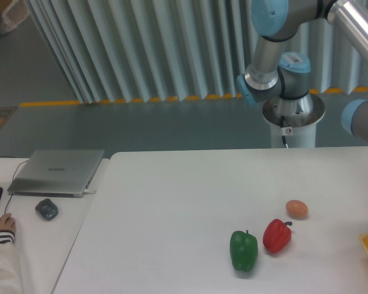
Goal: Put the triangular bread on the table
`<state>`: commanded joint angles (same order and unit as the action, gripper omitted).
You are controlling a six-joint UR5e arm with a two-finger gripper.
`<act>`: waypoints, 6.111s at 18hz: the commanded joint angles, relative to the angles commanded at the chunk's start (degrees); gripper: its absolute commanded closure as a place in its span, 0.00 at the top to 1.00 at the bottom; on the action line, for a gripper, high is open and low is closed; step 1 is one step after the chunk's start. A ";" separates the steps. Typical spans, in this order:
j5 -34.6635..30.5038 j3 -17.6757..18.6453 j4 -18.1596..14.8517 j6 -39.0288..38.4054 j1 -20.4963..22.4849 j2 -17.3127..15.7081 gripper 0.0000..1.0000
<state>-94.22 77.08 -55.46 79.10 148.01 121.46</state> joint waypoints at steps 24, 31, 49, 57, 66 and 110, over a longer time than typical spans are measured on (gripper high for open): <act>-5.63 1.40 0.00 -6.15 1.67 3.34 1.00; -5.71 1.23 0.26 -6.77 1.85 3.61 1.00; -1.85 1.40 -3.33 -6.68 3.07 -0.61 0.46; 2.81 1.58 -3.96 -9.41 3.69 -1.14 0.86; 0.00 2.46 -2.46 -9.58 3.34 1.32 0.99; 22.68 4.92 -29.27 -8.70 -4.21 -12.91 0.24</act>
<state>-71.54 82.00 -84.73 70.40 143.80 108.54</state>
